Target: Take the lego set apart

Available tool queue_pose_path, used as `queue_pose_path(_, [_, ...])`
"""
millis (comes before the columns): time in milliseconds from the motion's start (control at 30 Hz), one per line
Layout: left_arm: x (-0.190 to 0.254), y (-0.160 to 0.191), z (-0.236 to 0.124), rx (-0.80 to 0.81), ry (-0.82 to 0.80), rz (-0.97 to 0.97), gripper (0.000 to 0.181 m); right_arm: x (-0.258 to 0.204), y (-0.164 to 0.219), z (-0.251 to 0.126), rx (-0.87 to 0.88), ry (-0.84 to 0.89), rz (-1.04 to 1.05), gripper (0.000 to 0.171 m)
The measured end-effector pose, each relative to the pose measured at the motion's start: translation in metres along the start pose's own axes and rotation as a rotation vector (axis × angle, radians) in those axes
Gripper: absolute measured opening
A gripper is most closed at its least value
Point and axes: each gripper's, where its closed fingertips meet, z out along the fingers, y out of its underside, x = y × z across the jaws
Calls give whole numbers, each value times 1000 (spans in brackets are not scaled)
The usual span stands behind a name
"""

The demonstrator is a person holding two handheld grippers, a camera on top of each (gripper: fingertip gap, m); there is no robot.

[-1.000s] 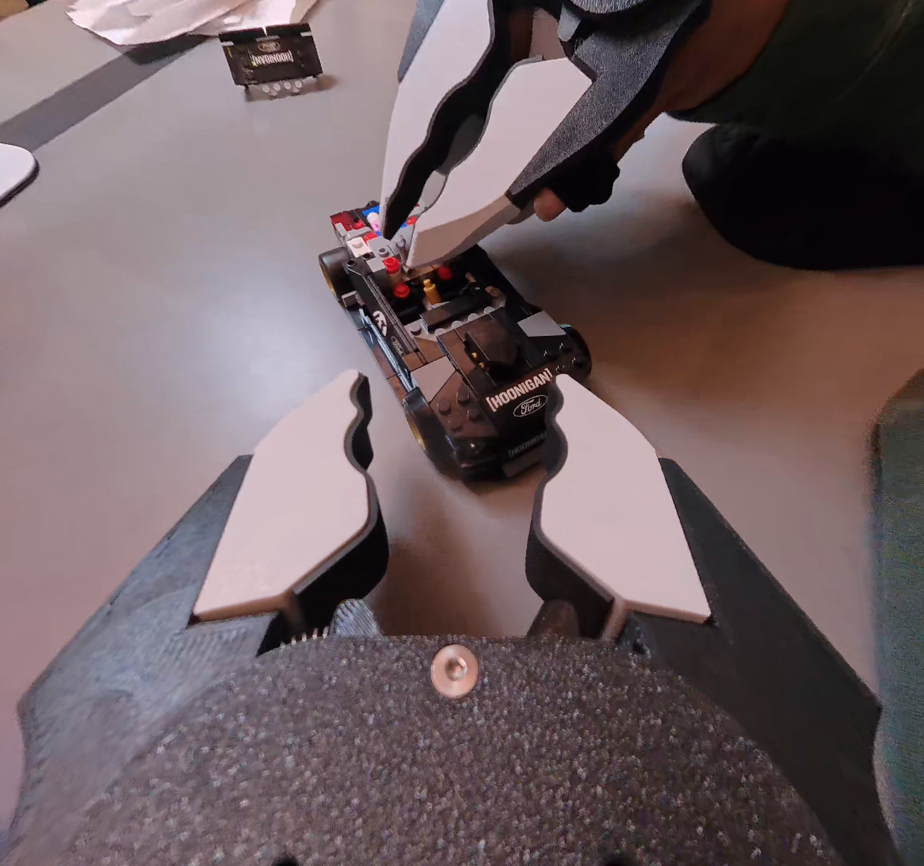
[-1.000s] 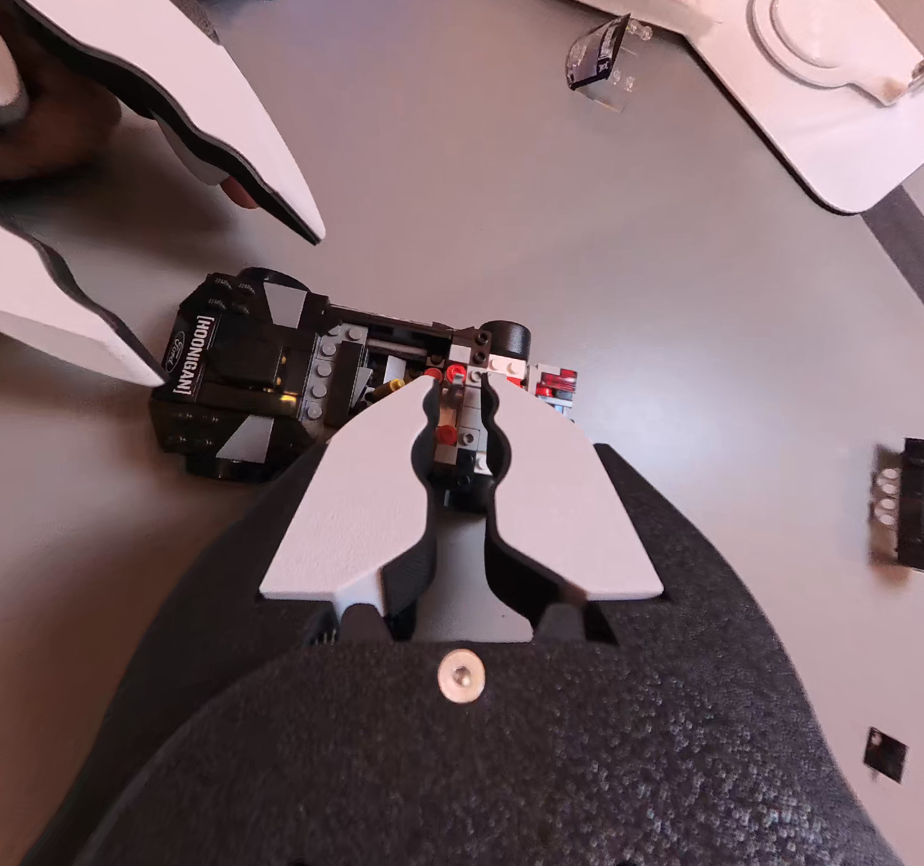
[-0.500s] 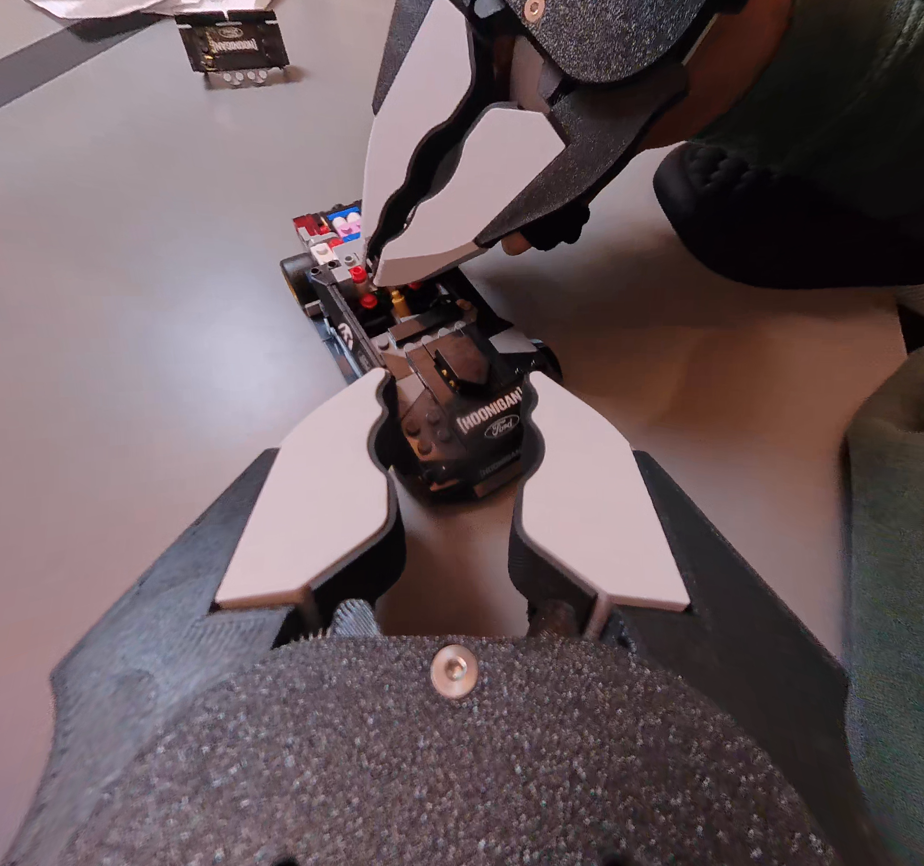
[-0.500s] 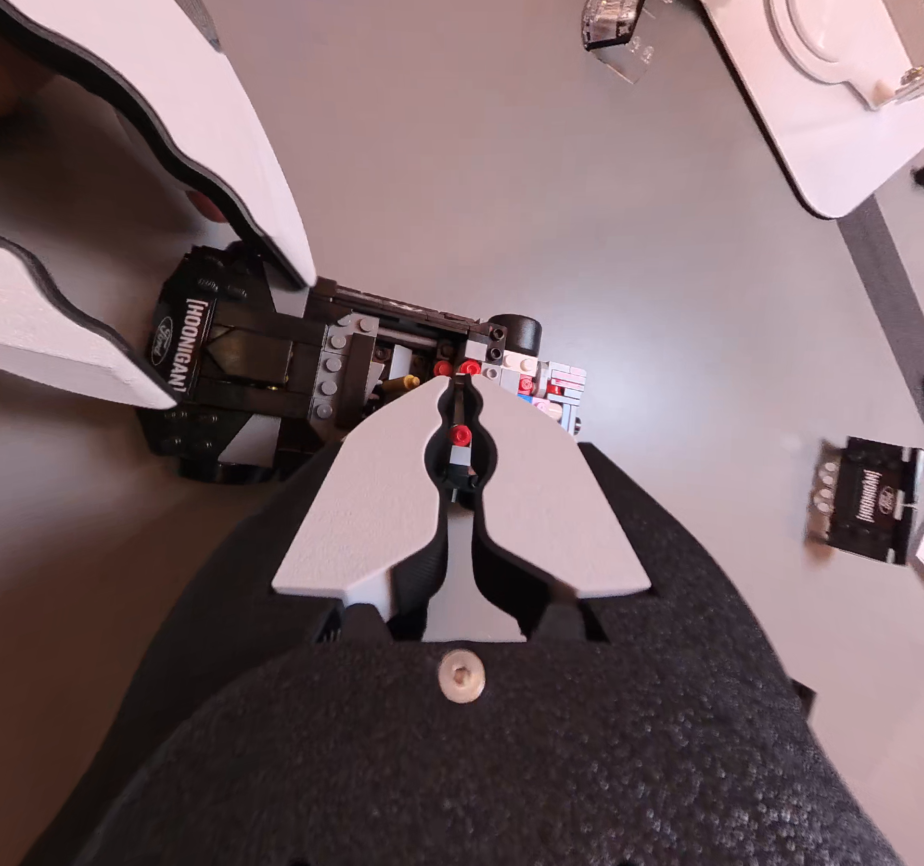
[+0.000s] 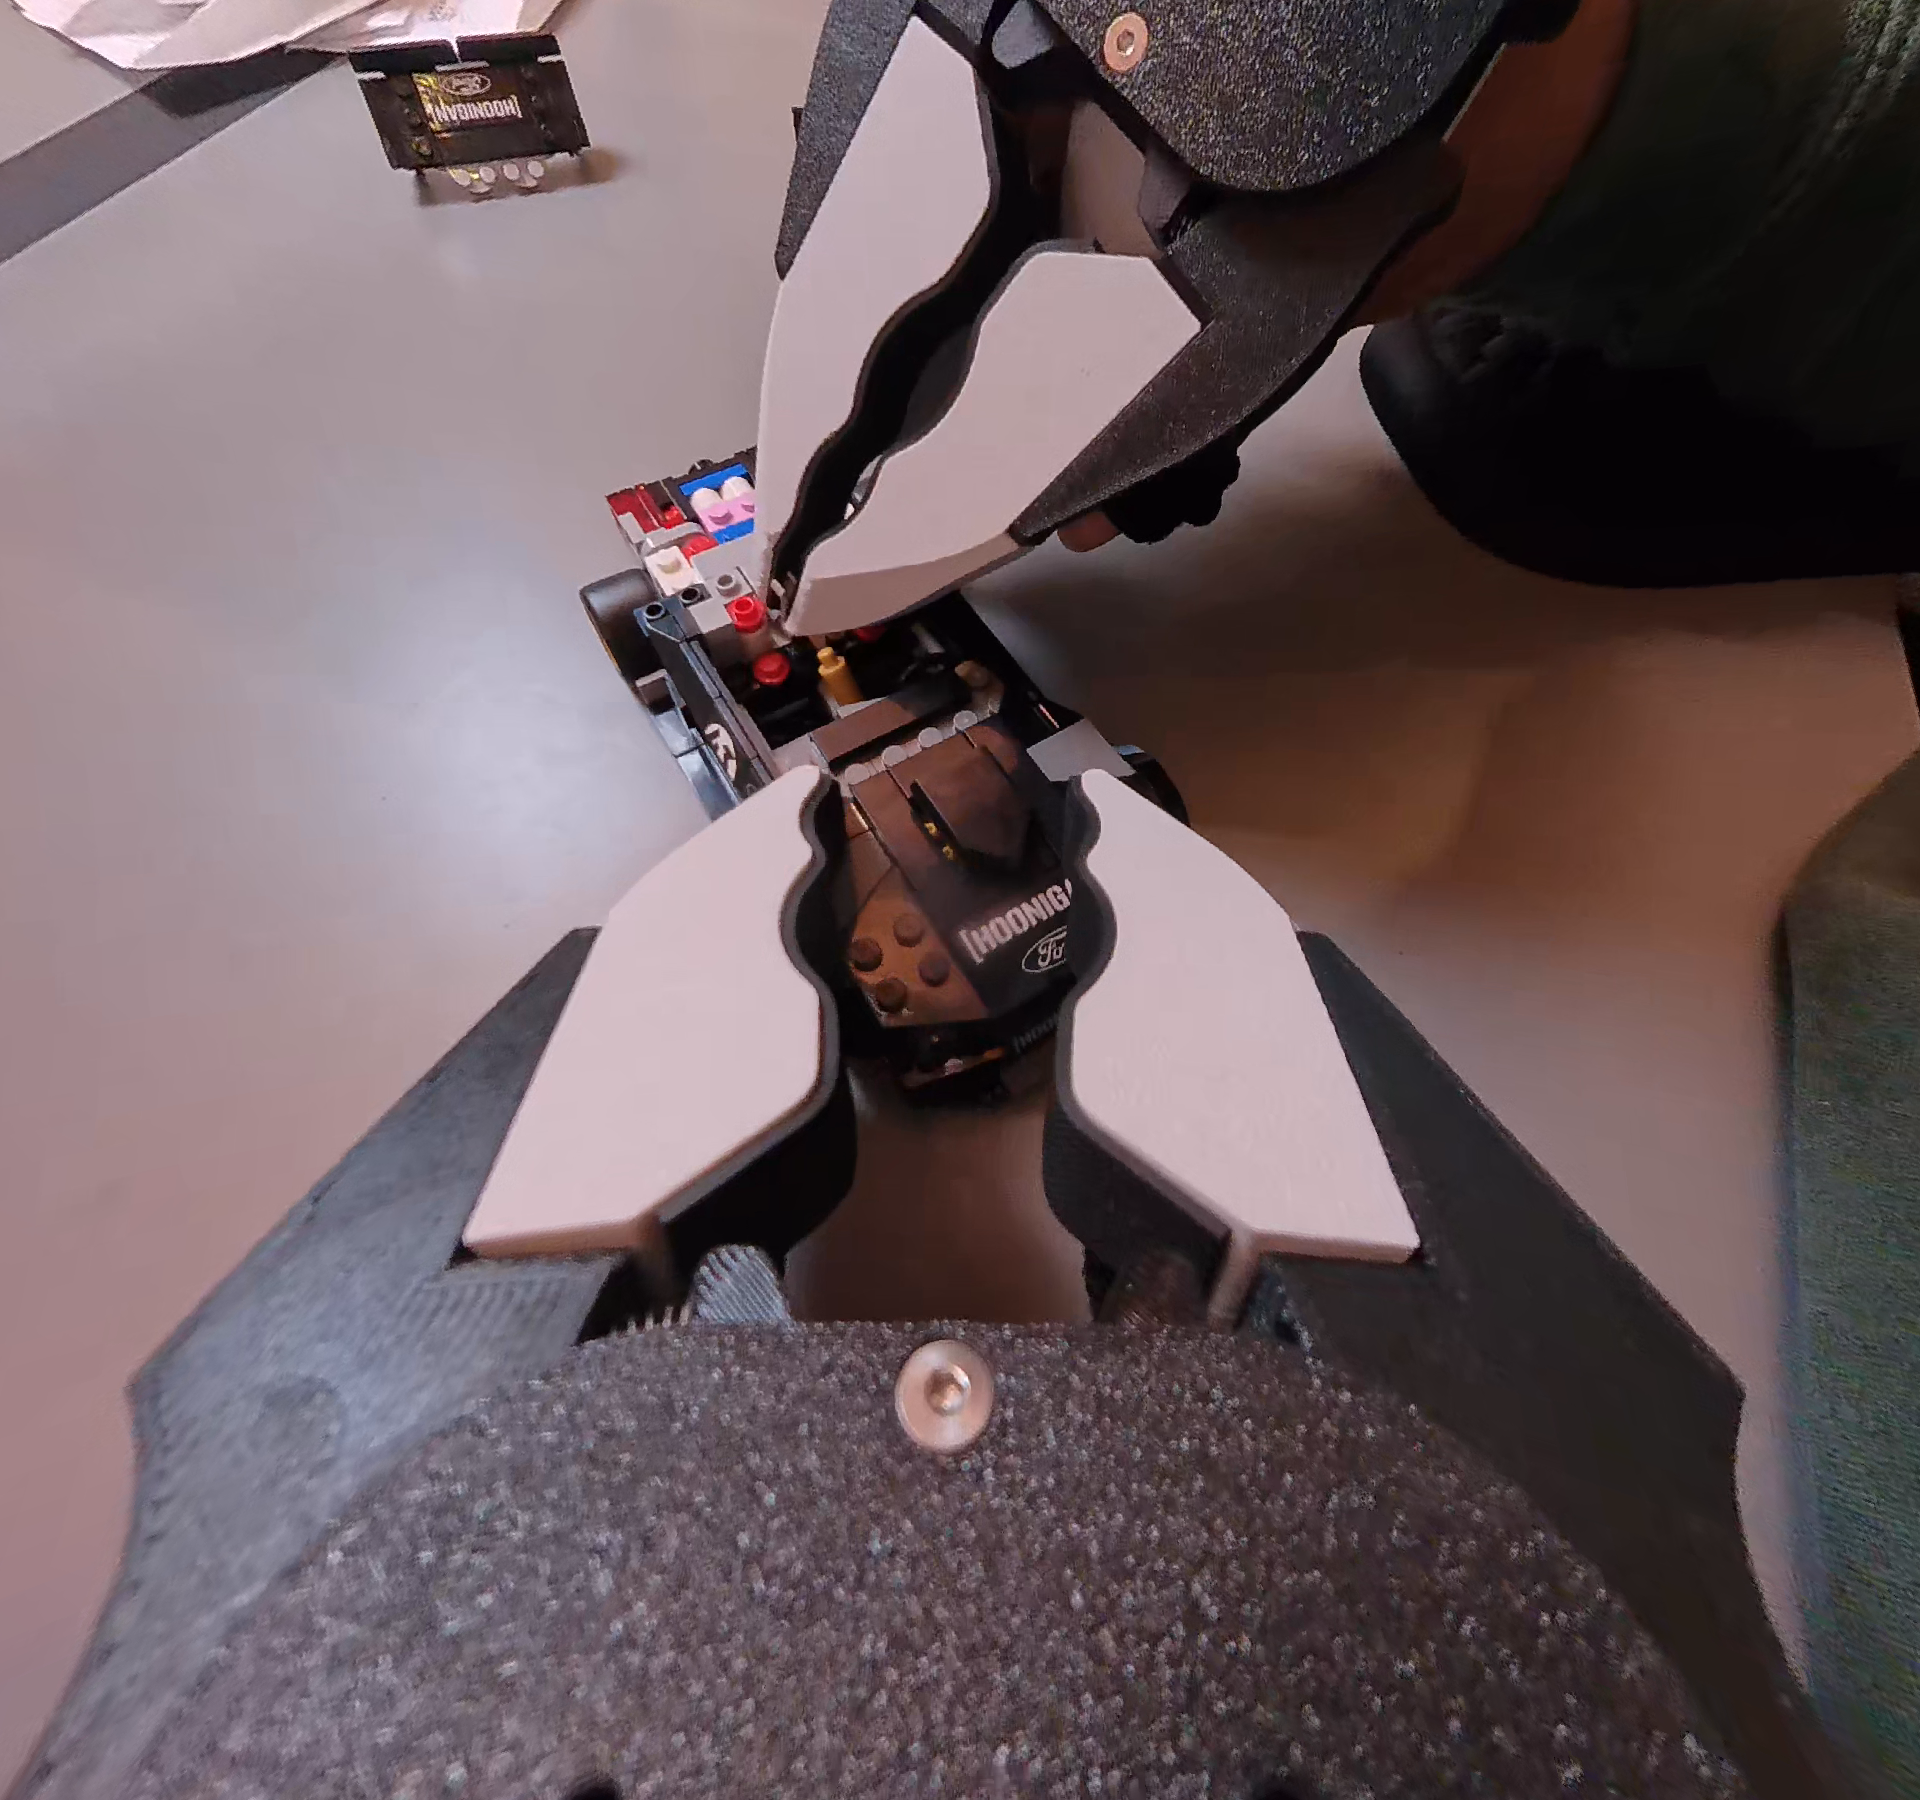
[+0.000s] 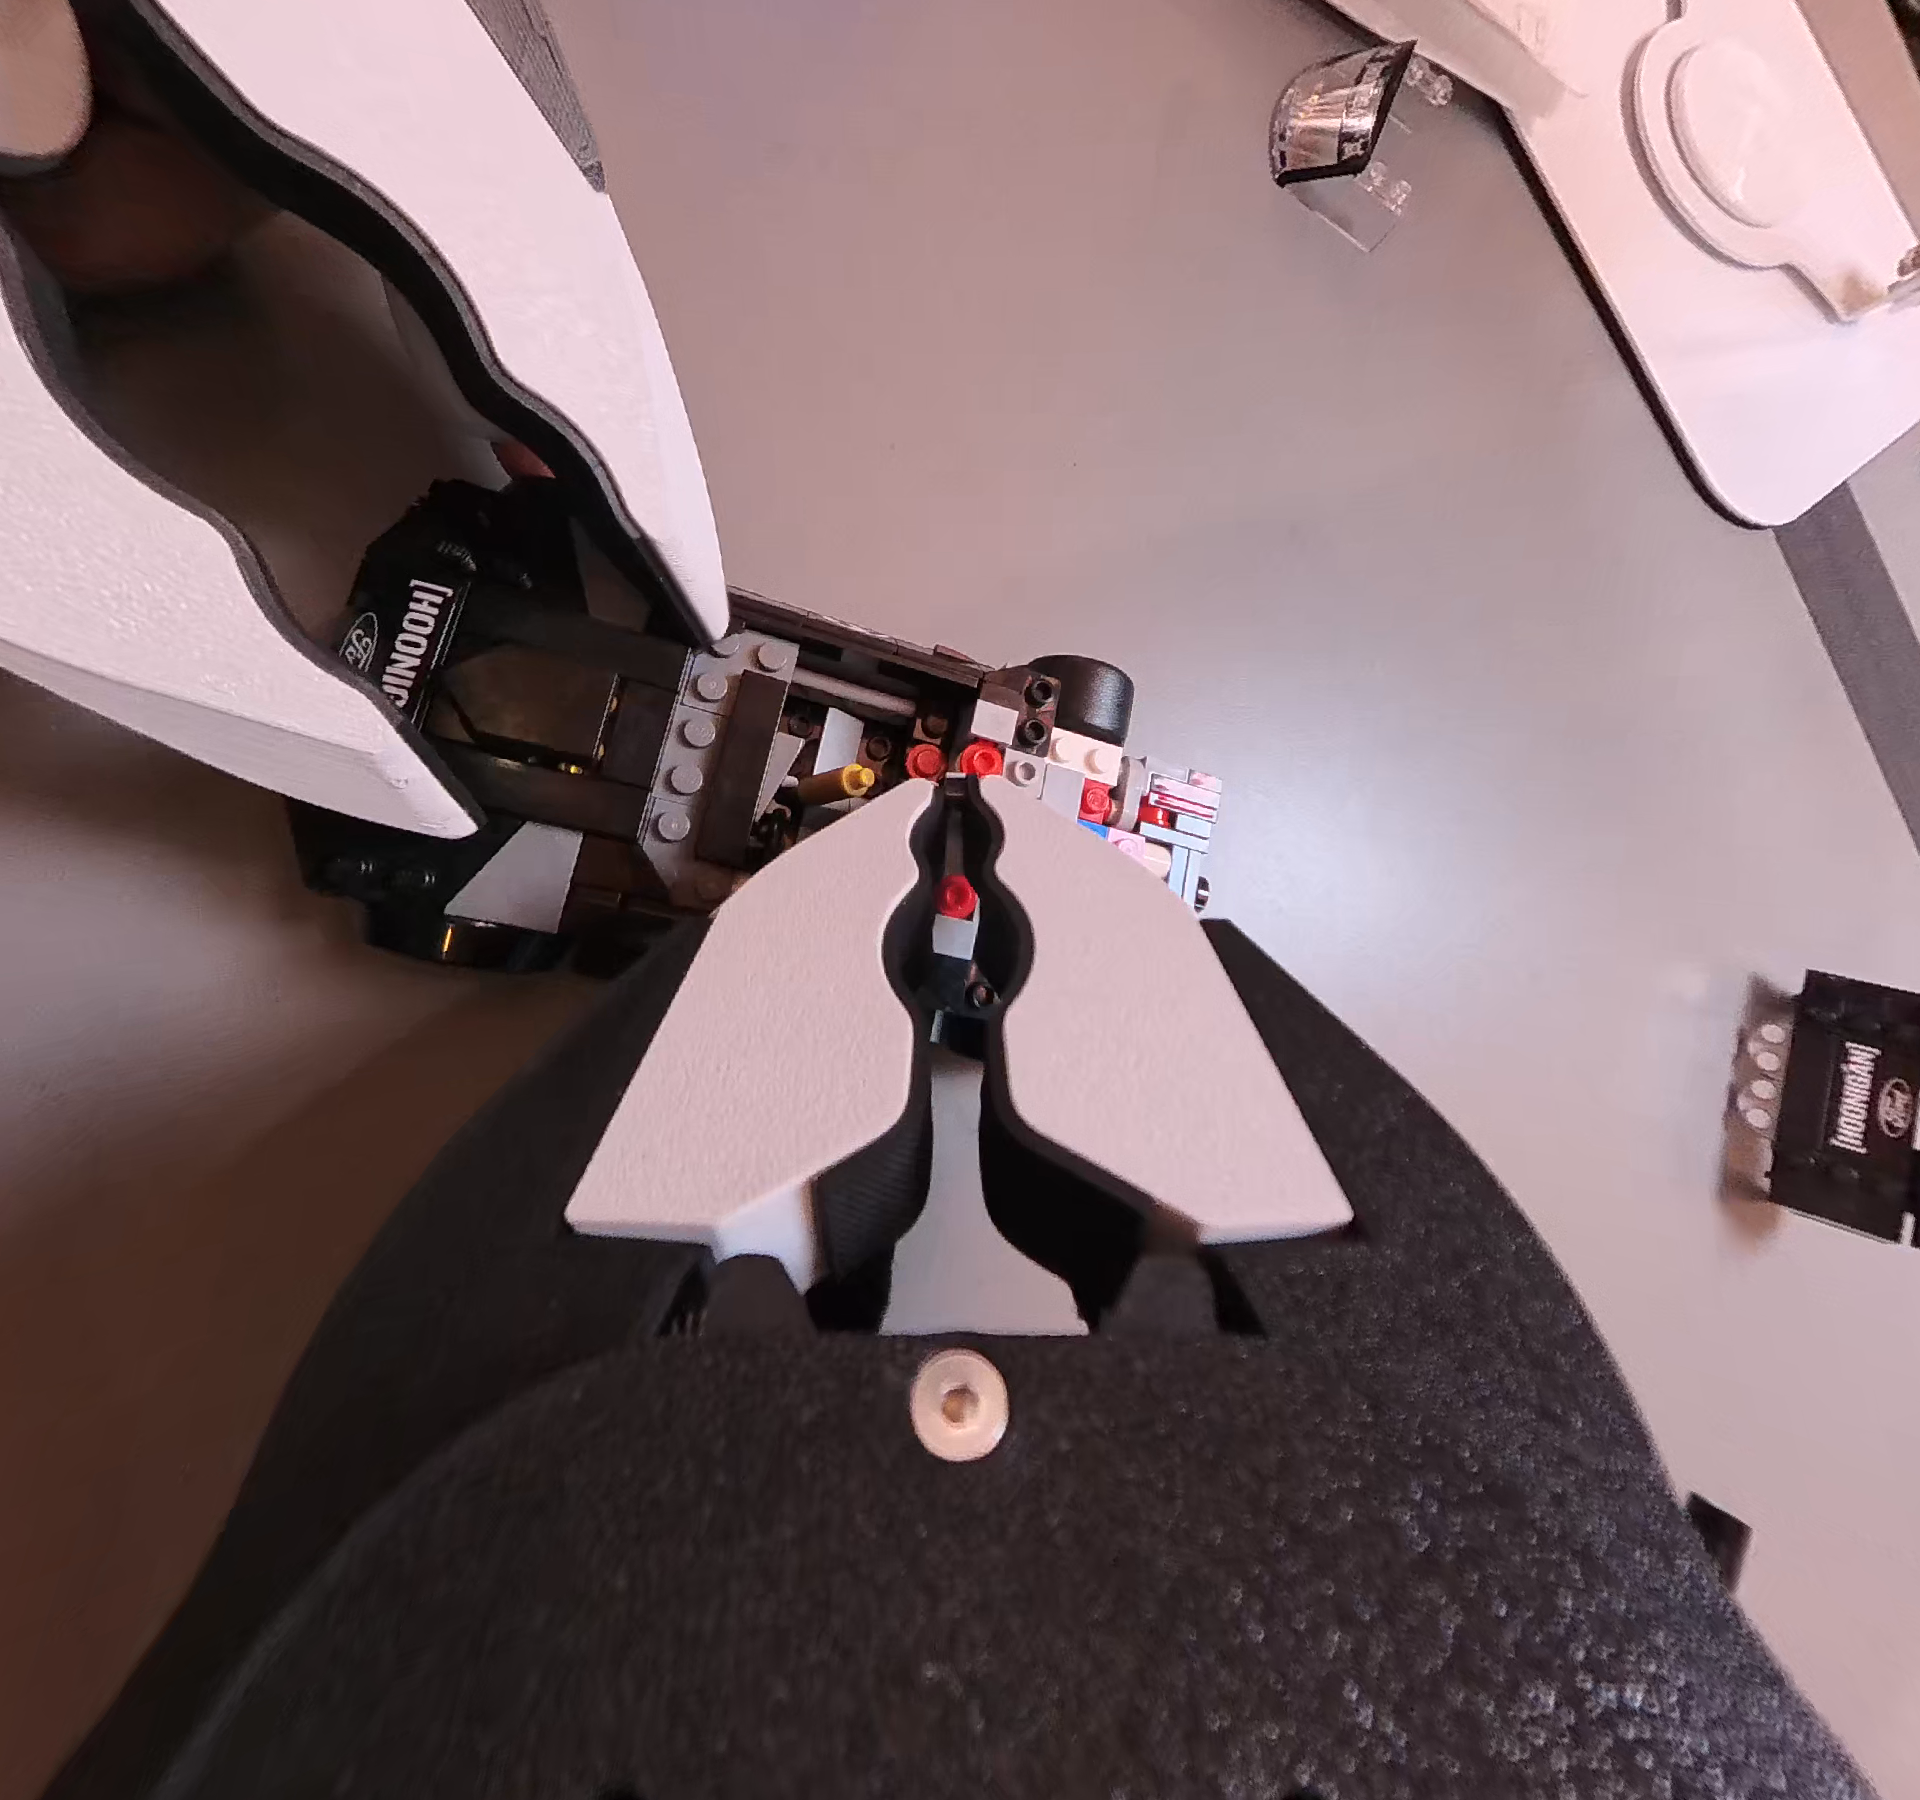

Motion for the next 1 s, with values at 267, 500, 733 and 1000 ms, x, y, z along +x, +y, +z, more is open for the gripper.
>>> queue_pose_path(267, [-1,9,-8,-81,5,-58,71,0,0,0,19,-18,61,3])
queue_pose_path(500, [2,15,-6,-148,30,-156,73,1,0,0,16,-17,77,3])
queue_pose_path(733, [3,17,-4,-136,58,-187,74,-1,-1,0,40,-20,35,3])
queue_pose_path(1000, [3,17,-3,-128,59,-184,75,-2,-1,0,78,-40,56,3])
